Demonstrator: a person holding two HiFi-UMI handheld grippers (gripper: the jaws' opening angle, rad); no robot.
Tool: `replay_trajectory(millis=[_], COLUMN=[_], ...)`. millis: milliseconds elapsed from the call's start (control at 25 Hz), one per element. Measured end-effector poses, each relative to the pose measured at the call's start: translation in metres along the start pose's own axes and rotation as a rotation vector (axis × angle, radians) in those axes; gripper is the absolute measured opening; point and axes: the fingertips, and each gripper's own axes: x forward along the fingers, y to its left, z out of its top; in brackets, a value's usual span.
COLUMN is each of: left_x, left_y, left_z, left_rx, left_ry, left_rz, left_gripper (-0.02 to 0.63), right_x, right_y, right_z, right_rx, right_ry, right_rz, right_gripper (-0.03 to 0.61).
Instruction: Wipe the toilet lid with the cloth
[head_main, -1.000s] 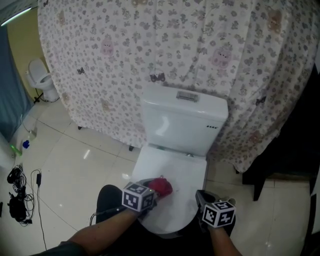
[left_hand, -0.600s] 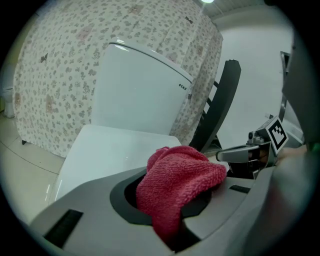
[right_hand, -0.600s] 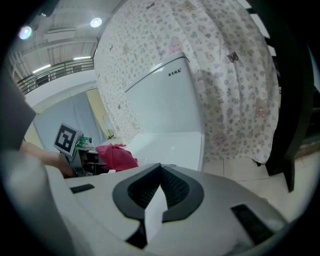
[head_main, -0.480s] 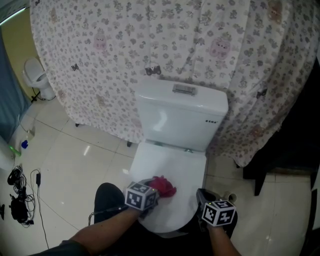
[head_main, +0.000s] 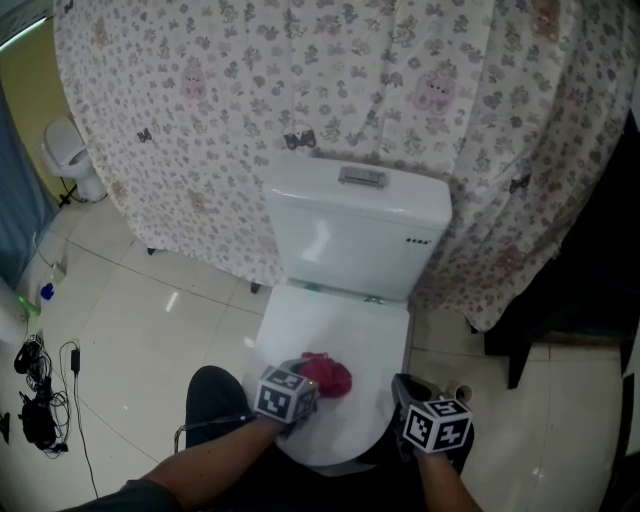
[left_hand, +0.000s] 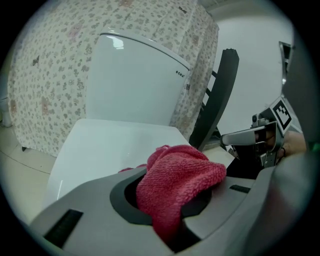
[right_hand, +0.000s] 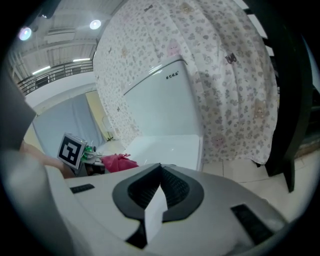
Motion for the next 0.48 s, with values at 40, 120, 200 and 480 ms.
replay_trajectory(millis=[40, 120, 200, 480], left_x=[0.001, 0.003, 0.005, 0.012], left_y=[-0.001, -0.002, -0.003, -0.012], left_z=[-0.001, -0.003, -0.003, -0.005], left_rx=[0.002, -0.001, -0.007, -0.016], left_ry=[0.0, 0.003, 0.01, 0.03], left_rz=[0.001, 0.0, 0.0, -0.014], left_gripper=[0.077, 0.077, 0.075, 0.076], right_x=[-0.001, -0.002, -0.004, -0.015], right_y=[-0.002, -0.004, -0.005, -0.005], right_z=[0.0, -0.001, 0.002, 0.014], right_rx=[0.002, 0.008, 0.015, 0.032], right_ry=[0.0, 0.0, -0.01, -0.044], right_rz=[-0.002, -0.003, 0.0, 0.005], right_gripper=[0.005, 0.005, 0.005, 0.005])
